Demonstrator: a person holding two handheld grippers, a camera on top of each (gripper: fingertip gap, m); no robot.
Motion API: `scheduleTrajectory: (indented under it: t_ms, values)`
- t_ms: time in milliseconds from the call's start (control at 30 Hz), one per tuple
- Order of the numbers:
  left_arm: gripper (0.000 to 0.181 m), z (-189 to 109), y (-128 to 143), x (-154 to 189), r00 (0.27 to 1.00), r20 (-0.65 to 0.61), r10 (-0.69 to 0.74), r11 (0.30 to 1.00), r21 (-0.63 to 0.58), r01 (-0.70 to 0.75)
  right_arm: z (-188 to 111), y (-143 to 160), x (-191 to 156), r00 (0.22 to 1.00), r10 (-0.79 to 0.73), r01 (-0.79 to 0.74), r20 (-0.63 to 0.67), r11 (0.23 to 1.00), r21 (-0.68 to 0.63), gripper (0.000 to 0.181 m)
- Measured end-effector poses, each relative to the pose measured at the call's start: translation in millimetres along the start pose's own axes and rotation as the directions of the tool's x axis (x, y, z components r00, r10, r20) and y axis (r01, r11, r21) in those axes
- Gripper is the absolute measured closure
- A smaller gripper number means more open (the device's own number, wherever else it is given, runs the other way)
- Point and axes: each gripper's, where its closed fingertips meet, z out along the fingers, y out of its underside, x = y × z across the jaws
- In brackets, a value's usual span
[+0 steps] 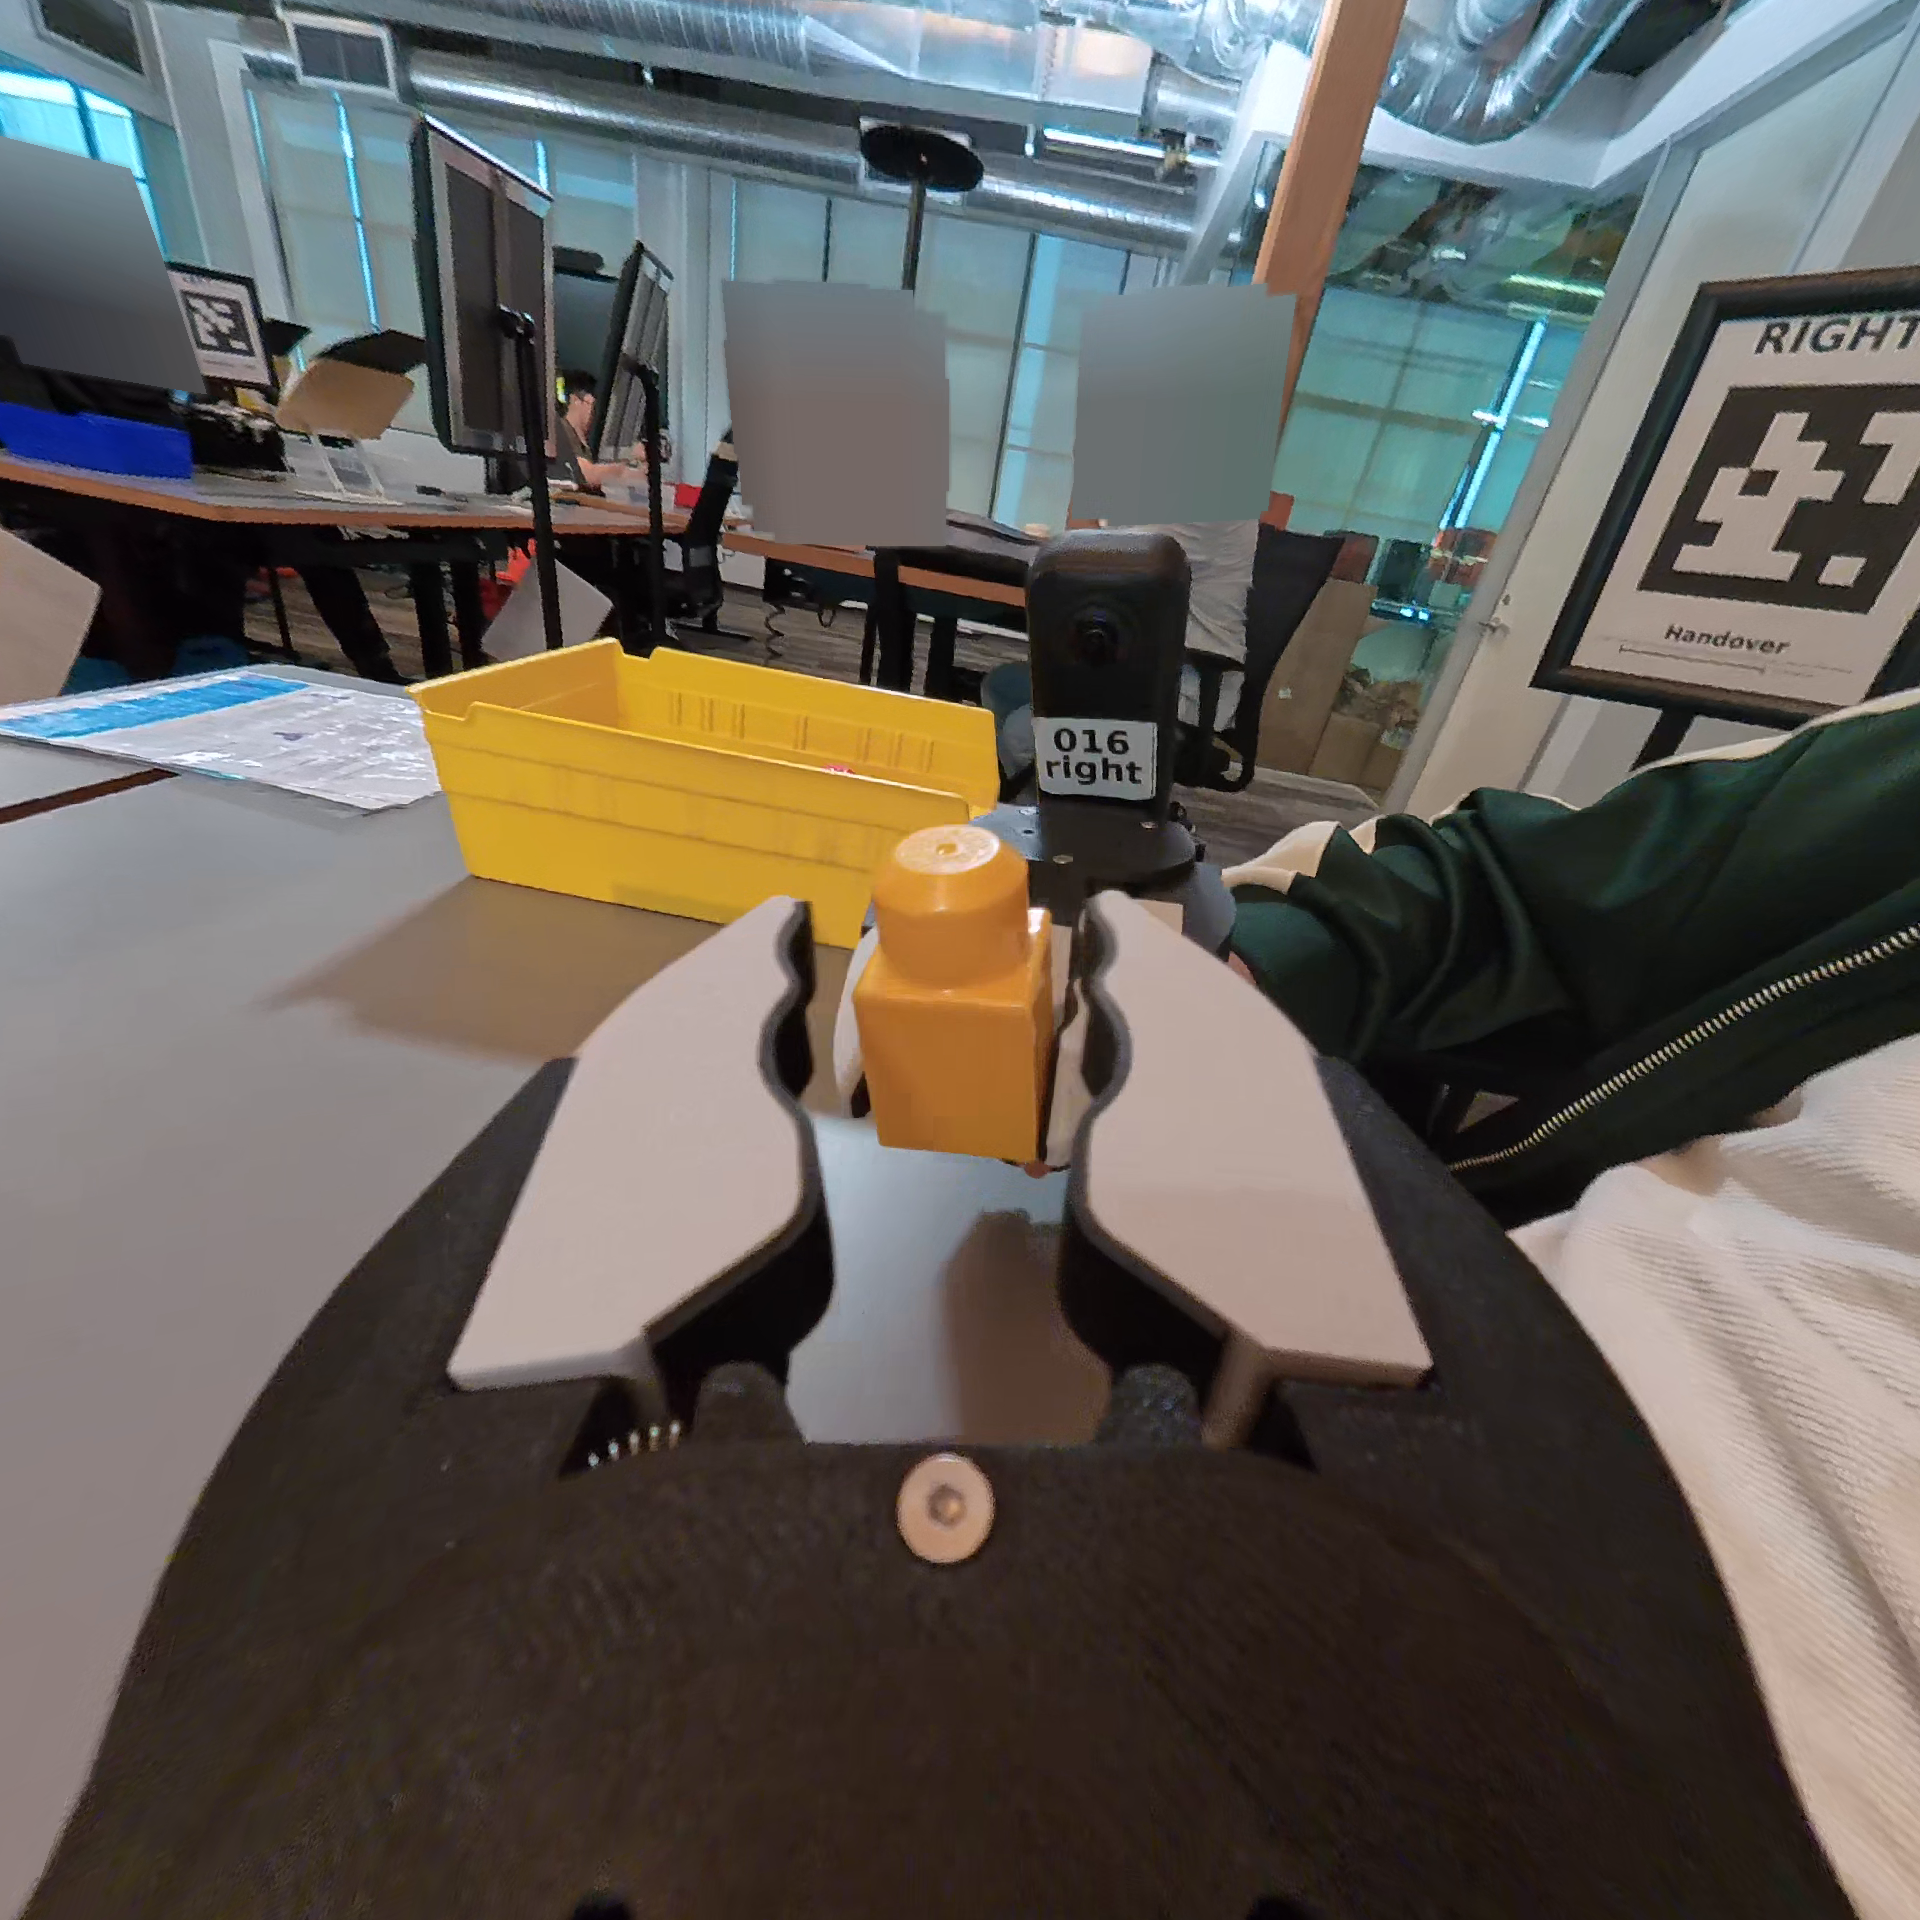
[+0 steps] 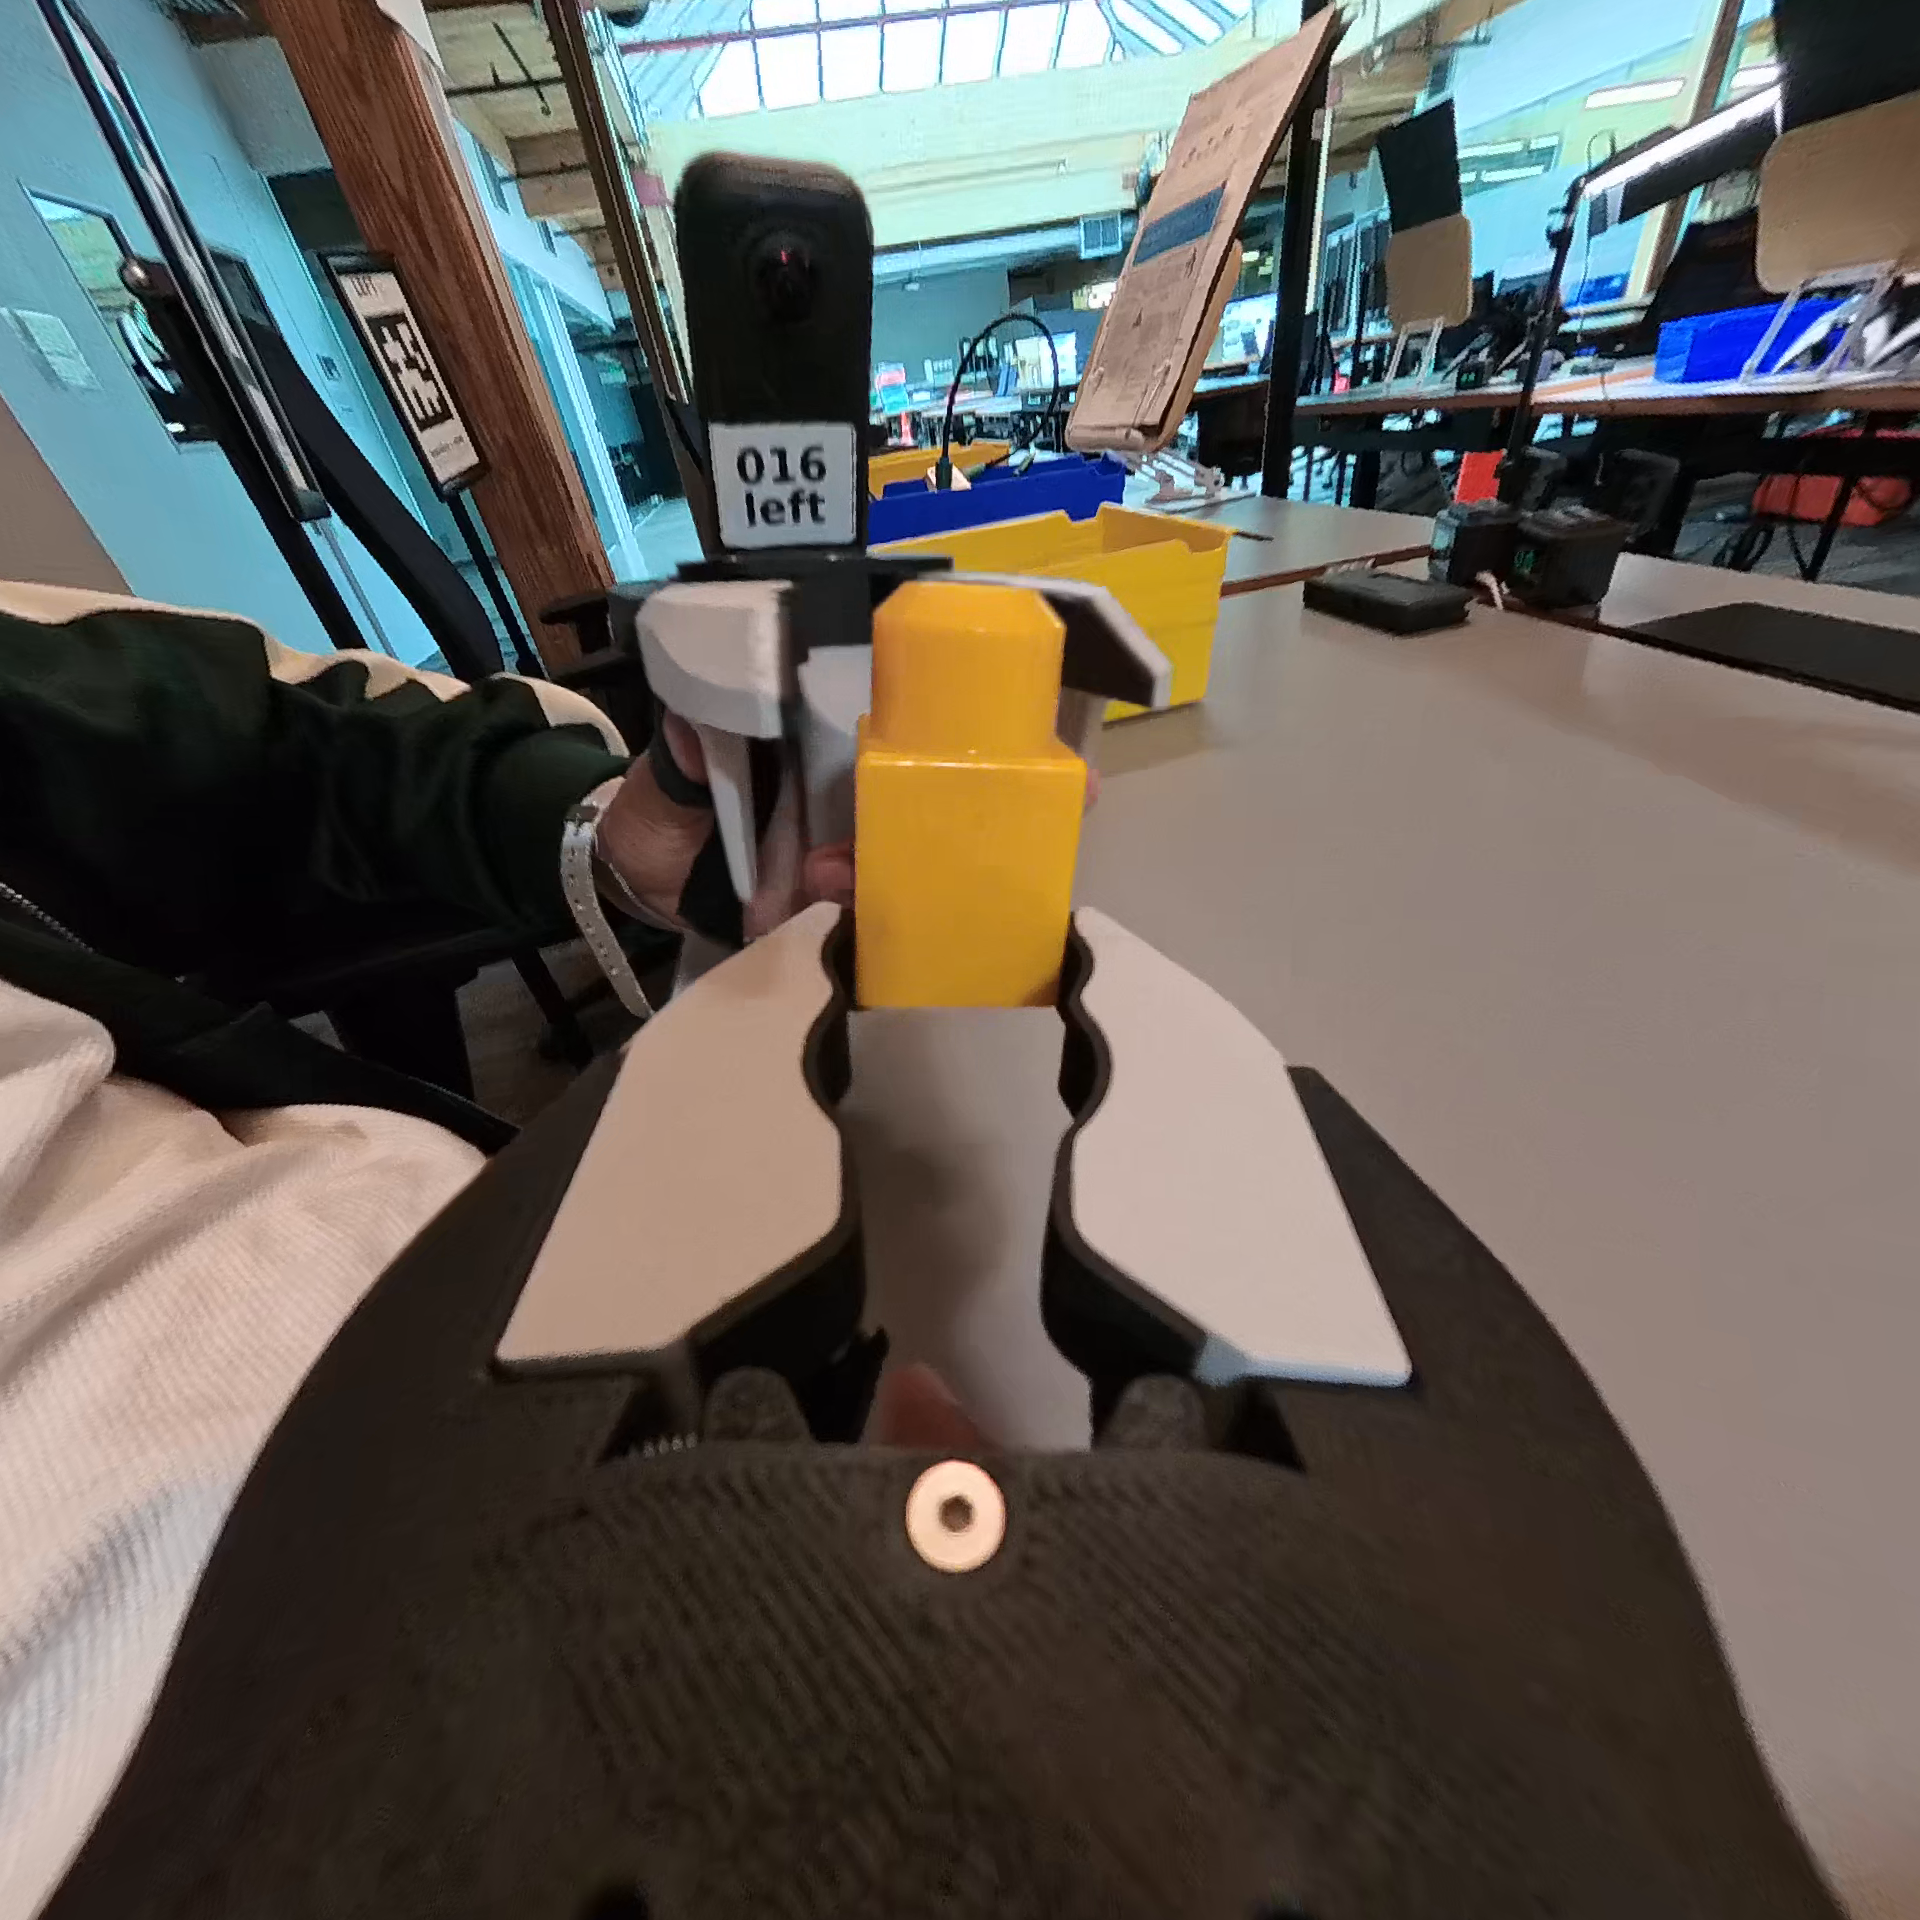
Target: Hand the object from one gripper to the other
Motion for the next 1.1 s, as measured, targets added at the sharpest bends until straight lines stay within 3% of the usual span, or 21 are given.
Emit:
scheduleTrajectory:
  t_ms: [67,467,633,767,933,1100]
  values:
    - [0.125,0,0,-2,1.000,0.011,0.004,1.000,0.009,-0.004,-3,-5,2,1.000,0.003,-0.003,-0.003,1.000,0.030,0.144]
    - [0.133,4,10,8,0.989,-0.105,-0.105,0.994,-0.014,0.104,-1,-10,-11,0.997,-0.001,-0.004,0.076,0.997,0.074,0.144]
    - [0.147,4,10,13,0.984,-0.142,-0.106,0.994,-0.018,0.104,-1,-9,-10,0.996,0.021,-0.027,0.084,0.997,0.072,0.144]
    - [0.147,3,11,13,0.989,-0.129,-0.076,0.997,-0.027,0.073,0,-7,-10,0.995,0.038,-0.043,0.089,0.997,0.059,0.143]
    - [0.147,1,7,8,0.993,-0.101,-0.061,0.998,-0.009,0.060,2,-7,7,0.997,0.074,-0.073,-0.008,0.995,0.075,0.097]
    - [0.148,-3,3,1,0.986,-0.099,-0.134,0.990,0.026,0.137,-6,-17,14,0.998,0.007,0.001,-0.067,0.993,0.117,0.093]
